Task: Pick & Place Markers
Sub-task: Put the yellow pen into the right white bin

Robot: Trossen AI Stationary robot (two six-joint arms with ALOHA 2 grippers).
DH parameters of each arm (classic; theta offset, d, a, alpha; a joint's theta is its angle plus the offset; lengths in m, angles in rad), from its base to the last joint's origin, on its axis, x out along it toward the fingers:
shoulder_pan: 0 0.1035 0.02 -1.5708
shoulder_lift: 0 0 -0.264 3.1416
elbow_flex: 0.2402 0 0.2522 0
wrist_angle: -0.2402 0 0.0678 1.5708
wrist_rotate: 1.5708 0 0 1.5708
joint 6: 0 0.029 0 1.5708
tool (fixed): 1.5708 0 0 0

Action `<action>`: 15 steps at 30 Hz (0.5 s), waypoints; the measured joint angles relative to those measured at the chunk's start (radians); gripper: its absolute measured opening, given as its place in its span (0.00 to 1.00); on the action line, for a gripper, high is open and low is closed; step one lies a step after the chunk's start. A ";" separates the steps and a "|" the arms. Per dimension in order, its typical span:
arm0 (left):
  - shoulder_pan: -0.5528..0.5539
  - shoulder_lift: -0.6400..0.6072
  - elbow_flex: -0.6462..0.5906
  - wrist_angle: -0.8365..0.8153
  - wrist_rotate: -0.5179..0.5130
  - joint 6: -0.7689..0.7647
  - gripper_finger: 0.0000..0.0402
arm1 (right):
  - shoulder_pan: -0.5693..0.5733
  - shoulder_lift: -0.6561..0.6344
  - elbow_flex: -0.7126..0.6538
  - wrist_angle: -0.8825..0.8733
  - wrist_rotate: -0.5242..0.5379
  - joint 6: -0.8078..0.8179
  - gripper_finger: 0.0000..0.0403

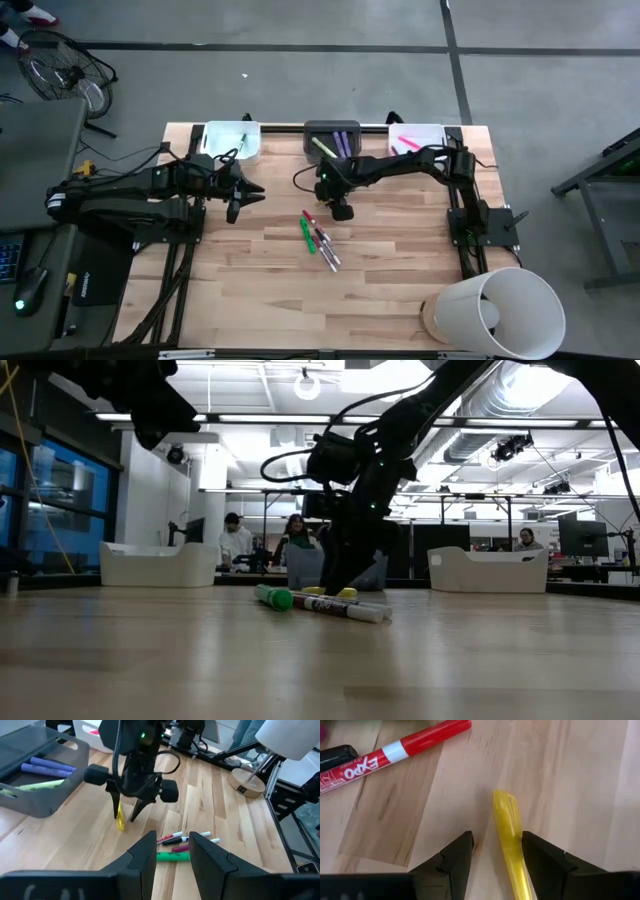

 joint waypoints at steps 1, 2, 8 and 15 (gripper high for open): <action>0.000 0.000 0.000 -0.005 -0.002 0.000 0.28 | 0.004 0.000 0.000 0.000 0.002 -0.001 0.41; 0.000 0.000 0.000 -0.008 -0.004 0.000 0.28 | 0.006 0.001 0.000 -0.001 0.007 -0.003 0.41; 0.000 0.000 0.000 -0.010 -0.004 0.000 0.28 | -0.003 0.001 0.000 -0.031 -0.015 0.009 0.41; 0.000 0.000 0.000 -0.009 -0.006 0.000 0.28 | -0.015 0.000 0.000 -0.075 -0.046 0.032 0.39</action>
